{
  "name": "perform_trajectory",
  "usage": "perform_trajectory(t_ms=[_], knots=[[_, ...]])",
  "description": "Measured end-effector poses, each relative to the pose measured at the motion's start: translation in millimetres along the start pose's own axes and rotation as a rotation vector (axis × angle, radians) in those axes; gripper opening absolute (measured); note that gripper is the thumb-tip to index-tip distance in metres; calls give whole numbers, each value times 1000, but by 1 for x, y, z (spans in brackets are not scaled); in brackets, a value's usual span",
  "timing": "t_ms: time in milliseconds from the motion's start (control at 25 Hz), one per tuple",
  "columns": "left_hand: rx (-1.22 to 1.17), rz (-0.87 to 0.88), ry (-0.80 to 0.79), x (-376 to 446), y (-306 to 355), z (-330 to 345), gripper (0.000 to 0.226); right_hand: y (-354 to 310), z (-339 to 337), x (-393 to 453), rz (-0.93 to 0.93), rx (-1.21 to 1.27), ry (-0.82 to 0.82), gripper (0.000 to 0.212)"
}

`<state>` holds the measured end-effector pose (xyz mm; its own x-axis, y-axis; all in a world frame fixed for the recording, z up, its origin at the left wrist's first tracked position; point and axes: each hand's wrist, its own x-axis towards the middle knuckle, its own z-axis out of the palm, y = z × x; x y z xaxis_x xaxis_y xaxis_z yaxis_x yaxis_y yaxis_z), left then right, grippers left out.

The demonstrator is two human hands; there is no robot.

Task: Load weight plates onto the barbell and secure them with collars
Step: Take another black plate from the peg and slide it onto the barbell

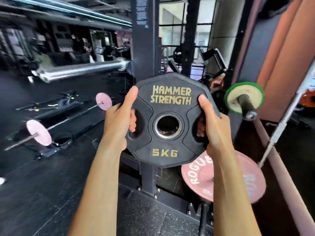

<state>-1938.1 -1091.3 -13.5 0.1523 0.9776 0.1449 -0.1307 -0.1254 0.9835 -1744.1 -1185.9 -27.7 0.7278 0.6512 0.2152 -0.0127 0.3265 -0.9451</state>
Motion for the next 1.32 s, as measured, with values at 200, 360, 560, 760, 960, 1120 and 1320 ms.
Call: perform_trajectory(t_ms=[200,360,560,760,960,1120,1320], knots=[[10,27,153,13,30,-117,78,4,114,-38,9,1,-141,64],[40,72,238,25,49,-195,73,6,193,-62,25,37,-201,65],[40,92,286,54,67,-266,73,8,271,-79,21,44,-250,64],[0,108,302,101,73,-298,73,6,326,-61,-3,51,-275,67],[-12,95,300,164,74,-307,80,17,374,-15,-14,75,-283,62],[-3,134,291,207,70,-310,78,23,400,14,-18,75,-276,61],[-45,118,211,259,63,-320,78,32,427,37,-32,47,-226,63]])
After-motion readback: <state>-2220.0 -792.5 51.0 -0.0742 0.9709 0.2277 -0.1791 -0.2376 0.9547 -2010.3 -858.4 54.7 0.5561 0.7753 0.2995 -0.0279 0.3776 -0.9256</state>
